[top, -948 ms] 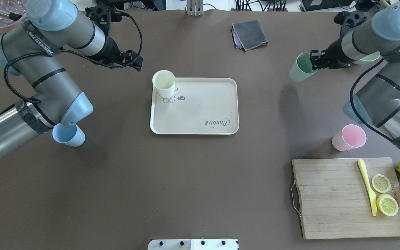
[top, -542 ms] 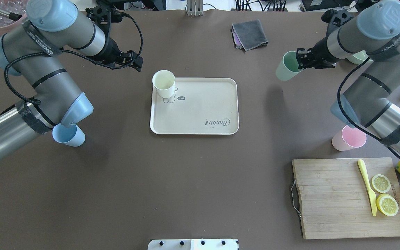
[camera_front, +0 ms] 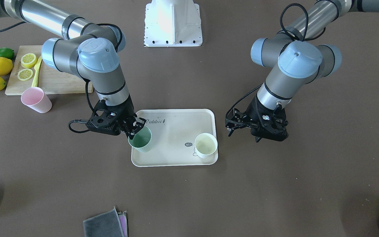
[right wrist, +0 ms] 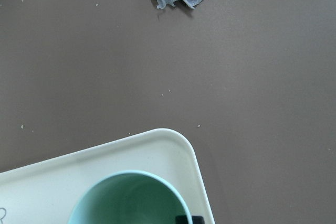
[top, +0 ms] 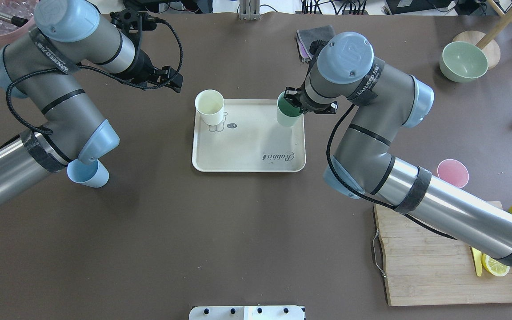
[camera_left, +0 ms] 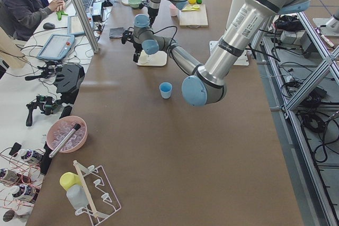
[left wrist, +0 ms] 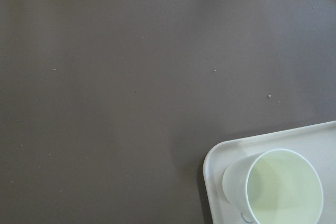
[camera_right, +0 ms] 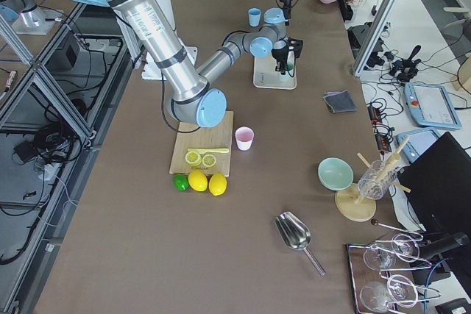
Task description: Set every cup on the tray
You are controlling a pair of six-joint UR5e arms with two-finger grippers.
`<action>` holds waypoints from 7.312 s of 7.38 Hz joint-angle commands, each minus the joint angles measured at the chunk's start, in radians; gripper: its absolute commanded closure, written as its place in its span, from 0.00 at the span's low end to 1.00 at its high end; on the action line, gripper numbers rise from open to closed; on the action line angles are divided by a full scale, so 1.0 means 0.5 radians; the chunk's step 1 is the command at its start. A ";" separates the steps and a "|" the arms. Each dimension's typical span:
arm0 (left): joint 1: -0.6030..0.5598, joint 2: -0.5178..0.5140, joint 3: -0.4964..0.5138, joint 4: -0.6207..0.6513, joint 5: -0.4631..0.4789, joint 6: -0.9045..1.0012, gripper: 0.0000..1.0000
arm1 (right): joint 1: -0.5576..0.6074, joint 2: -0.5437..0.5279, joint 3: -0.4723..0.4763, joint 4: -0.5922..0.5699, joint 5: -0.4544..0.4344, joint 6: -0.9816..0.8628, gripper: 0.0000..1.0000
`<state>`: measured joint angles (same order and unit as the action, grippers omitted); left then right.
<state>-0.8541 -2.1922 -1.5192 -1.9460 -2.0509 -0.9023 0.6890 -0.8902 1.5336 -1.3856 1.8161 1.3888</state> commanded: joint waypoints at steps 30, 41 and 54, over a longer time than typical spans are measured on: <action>0.410 -0.153 -0.143 0.533 0.131 -0.094 1.00 | 0.604 -0.886 0.587 0.019 0.448 -0.882 0.00; -0.142 0.181 -0.293 0.263 -0.221 0.338 0.02 | 0.522 -1.812 0.731 0.746 0.486 -1.091 0.02; -0.130 0.184 -0.275 0.260 -0.202 0.341 0.02 | 0.239 -0.882 0.633 0.309 0.329 -0.411 1.00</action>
<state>-0.9192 -2.1007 -1.6565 -1.8162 -2.1513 -0.7317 0.8188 -1.4488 1.8501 -1.1308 1.9819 1.1010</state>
